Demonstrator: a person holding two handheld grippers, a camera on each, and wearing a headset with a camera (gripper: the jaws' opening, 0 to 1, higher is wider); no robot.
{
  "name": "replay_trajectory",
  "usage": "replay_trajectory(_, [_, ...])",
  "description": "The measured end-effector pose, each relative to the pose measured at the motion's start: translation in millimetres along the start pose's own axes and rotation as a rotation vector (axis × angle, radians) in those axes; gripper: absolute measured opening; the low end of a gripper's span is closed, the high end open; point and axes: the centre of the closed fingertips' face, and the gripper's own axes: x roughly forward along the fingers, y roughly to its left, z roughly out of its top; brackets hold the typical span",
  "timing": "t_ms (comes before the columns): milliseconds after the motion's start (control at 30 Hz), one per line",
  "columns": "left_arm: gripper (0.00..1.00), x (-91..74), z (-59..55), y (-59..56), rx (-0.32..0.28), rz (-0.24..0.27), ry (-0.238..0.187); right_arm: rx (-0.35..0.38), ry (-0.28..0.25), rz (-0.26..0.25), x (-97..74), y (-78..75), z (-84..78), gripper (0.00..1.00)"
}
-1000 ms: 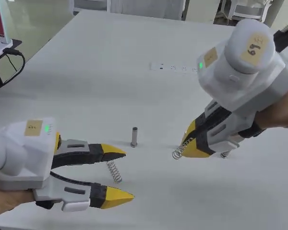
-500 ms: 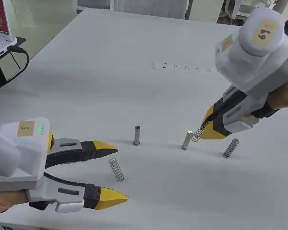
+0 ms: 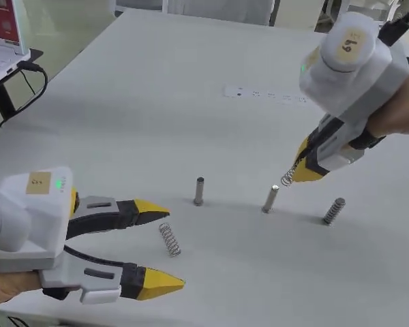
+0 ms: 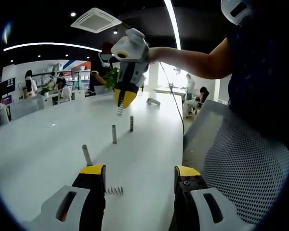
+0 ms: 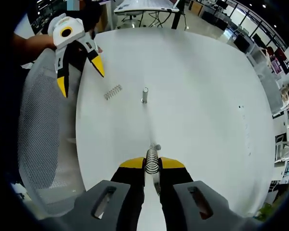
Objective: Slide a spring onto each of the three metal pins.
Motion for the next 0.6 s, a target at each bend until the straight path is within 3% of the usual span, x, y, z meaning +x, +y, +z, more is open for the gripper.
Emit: replay_trajectory(600, [0.53, -2.6, 0.3, 0.7, 0.001, 0.008, 0.001, 0.006, 0.073, 0.049, 23.8, -6.8, -6.2, 0.08])
